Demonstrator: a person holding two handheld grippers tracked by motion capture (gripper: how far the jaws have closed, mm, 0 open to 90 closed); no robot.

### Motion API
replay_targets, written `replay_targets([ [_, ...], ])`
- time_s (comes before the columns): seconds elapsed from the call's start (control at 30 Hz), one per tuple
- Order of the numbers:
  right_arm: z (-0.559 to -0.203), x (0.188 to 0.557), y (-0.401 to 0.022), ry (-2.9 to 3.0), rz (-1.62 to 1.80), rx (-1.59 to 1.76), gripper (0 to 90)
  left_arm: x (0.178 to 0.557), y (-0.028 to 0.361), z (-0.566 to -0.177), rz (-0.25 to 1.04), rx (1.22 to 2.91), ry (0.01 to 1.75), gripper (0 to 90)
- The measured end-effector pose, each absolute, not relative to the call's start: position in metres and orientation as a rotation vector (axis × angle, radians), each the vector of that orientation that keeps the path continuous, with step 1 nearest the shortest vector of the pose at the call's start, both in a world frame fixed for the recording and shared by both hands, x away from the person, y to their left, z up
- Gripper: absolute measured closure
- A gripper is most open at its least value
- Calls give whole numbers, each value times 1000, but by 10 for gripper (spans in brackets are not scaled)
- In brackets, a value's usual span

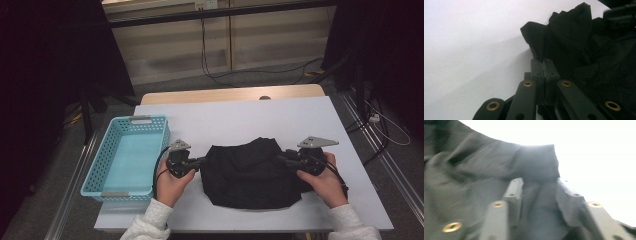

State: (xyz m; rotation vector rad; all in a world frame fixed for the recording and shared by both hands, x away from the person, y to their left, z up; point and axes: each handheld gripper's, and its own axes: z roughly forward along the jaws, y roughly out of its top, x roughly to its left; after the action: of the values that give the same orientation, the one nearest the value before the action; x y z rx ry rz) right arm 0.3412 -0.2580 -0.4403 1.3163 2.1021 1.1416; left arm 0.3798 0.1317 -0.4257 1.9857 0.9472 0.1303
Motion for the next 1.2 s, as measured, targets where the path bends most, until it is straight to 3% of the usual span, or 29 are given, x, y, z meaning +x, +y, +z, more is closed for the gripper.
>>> replay_targets([
  [0.17,-445,362,-258,2126,1052,1259,424,378,131,-425,125,1985,951,890],
  [0.33,-454,380,-245,2235,1086,1216,259,379,133,-427,128,1988,951,890],
  [0.47,-454,393,-238,2211,1145,1205,255,377,132,-428,126,1995,943,889],
  [0.6,-461,398,-236,2246,1176,1252,430,375,131,-429,131,2000,940,889],
  [0.63,-462,397,-235,2267,1180,1234,535,375,131,-429,134,1998,938,889],
  [0.7,-461,396,-235,2275,1200,1208,633,373,130,-429,146,2002,924,889],
  [0.77,-458,394,-237,2278,1207,1204,819,373,129,-428,146,2007,915,888],
  [1.2,-430,358,-269,2135,1297,1211,852,378,130,-428,167,1968,924,886],
])
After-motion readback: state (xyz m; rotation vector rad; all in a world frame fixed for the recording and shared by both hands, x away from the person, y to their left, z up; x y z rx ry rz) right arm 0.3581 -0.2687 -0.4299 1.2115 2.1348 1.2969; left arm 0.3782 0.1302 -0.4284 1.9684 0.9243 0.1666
